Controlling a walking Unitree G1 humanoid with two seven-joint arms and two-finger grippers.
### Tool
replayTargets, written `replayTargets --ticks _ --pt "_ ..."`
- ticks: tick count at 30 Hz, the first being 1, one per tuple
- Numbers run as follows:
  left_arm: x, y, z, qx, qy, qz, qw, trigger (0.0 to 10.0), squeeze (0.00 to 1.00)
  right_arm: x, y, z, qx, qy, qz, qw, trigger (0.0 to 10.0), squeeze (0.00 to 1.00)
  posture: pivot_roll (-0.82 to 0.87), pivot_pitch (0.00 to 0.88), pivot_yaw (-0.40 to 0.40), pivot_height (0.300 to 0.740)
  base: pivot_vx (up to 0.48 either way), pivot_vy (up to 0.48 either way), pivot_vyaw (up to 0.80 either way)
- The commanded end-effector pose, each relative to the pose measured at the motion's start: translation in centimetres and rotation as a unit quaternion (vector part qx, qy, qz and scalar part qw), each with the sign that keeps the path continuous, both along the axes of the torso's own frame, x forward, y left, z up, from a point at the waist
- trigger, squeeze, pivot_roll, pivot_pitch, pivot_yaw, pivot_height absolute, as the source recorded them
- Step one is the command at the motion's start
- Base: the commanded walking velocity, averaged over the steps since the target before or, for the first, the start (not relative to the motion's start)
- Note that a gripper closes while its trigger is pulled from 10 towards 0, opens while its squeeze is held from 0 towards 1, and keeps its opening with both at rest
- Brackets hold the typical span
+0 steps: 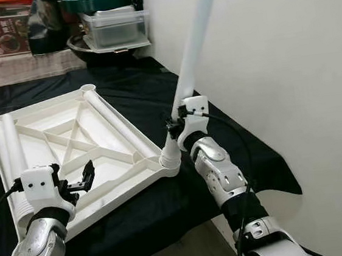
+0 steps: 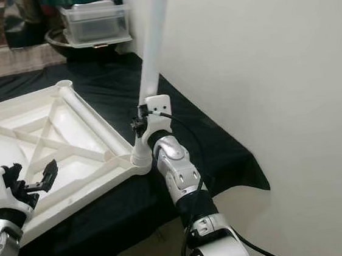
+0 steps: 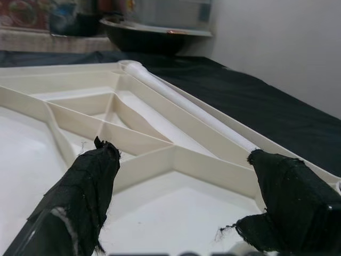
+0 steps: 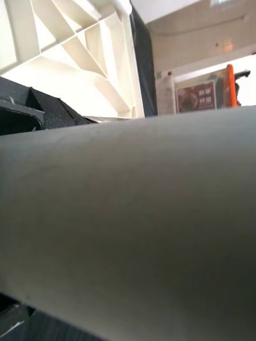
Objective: Building children table
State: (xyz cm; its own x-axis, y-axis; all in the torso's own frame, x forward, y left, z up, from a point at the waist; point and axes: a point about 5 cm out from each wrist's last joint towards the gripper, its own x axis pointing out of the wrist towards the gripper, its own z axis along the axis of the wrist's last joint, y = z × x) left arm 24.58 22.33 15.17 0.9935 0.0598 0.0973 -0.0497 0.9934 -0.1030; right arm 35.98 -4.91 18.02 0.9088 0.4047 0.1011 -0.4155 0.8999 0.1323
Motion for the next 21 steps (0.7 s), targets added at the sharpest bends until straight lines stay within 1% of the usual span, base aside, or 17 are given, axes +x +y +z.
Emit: replayTargets --ticks 1,3,4,5,6,7,8,9,10,11,13,15,16,17,19,21 --pt "0.1 -0.1 -0.4 0.001 0.007 -0.005 1.000 10.0 0.00 -1.1 1.2 -3.4 0.008 0.072 0.019 0.997 10.0 0.00 0.12 0.000 -0.075 0.740 0.000 0.000 0.00" --pt "0.1 -0.3 -0.4 0.000 0.007 -0.009 1.000 10.0 0.00 -1.8 2.0 -4.1 0.009 0.098 0.080 0.992 10.0 0.00 0.12 0.000 -0.079 0.740 0.000 0.000 0.00" --pt "0.1 -0.3 -0.4 -0.002 0.007 -0.014 1.000 10.0 0.00 -2.4 2.4 -4.6 0.016 0.116 0.123 0.986 10.0 0.00 0.12 0.000 -0.079 0.740 0.000 0.000 0.00" --pt "0.1 -0.3 -0.4 -0.002 0.007 -0.014 1.000 10.0 0.00 -2.4 2.4 -4.6 0.016 0.116 0.123 0.986 10.0 0.00 0.12 0.000 -0.079 0.740 0.000 0.000 0.00" --pt "0.1 -0.4 -0.3 -0.004 0.007 -0.018 1.000 10.0 0.00 -2.9 2.7 -4.9 0.022 0.127 0.151 0.980 10.0 0.00 0.12 0.000 -0.079 0.740 0.000 0.000 0.00" --pt "0.1 -0.5 -0.2 -0.004 0.005 -0.024 1.000 10.0 0.00 -3.5 3.0 -5.0 0.029 0.134 0.192 0.972 10.0 0.00 0.12 0.000 -0.083 0.740 0.000 0.000 0.00" --pt "0.1 -0.5 -0.2 -0.004 0.005 -0.024 1.000 10.0 0.00 -3.5 3.0 -5.0 0.029 0.134 0.192 0.972 10.0 0.00 0.12 0.000 -0.083 0.740 0.000 0.000 0.00" --pt "0.0 -0.6 0.0 -0.004 0.003 -0.036 0.999 10.0 0.00 -4.2 3.2 -4.8 0.035 0.128 0.241 0.961 10.0 0.00 0.12 0.000 -0.082 0.740 0.000 0.000 0.00" --pt "-0.1 -0.7 0.2 -0.002 0.000 -0.048 0.999 10.0 0.00 -5.0 3.5 -4.6 0.041 0.125 0.293 0.947 10.0 0.00 0.11 0.000 -0.080 0.740 0.000 0.000 0.00" --pt "-0.1 -0.7 0.2 -0.002 0.000 -0.048 0.999 10.0 0.00 -5.0 3.5 -4.6 0.041 0.125 0.293 0.947 10.0 0.00 0.11 0.000 -0.080 0.740 0.000 0.000 0.00" --pt "-0.1 -0.7 0.4 0.002 -0.002 -0.061 0.998 10.0 0.00 -6.1 3.8 -4.3 0.045 0.118 0.361 0.924 10.0 0.00 0.12 0.000 -0.081 0.740 0.000 0.000 0.00" --pt "-0.1 -0.7 0.4 0.002 -0.002 -0.061 0.998 10.0 0.00 -6.1 3.8 -4.3 0.045 0.118 0.361 0.924 10.0 0.00 0.12 0.000 -0.081 0.740 0.000 0.000 0.00" --pt "0.0 -0.7 0.6 0.004 -0.004 -0.063 0.998 10.0 0.00 -6.7 3.9 -3.8 0.046 0.102 0.399 0.910 10.0 0.00 0.12 0.000 -0.081 0.740 0.000 0.000 0.00" --pt "0.0 -0.7 0.6 0.004 -0.004 -0.063 0.998 10.0 0.00 -6.7 3.9 -3.8 0.046 0.102 0.399 0.910 10.0 0.00 0.12 0.000 -0.081 0.740 0.000 0.000 0.00" --pt "0.1 -0.5 0.9 0.007 -0.008 -0.063 0.998 10.0 0.00 -7.4 4.3 -2.9 0.042 0.071 0.445 0.892 10.0 0.00 0.12 0.000 -0.085 0.740 0.000 0.000 0.00" --pt "0.1 -0.5 1.1 0.007 -0.010 -0.064 0.998 10.0 0.00 -7.6 4.5 -2.4 0.028 0.050 0.463 0.884 10.0 0.00 0.12 0.000 -0.086 0.740 0.000 0.000 0.00"
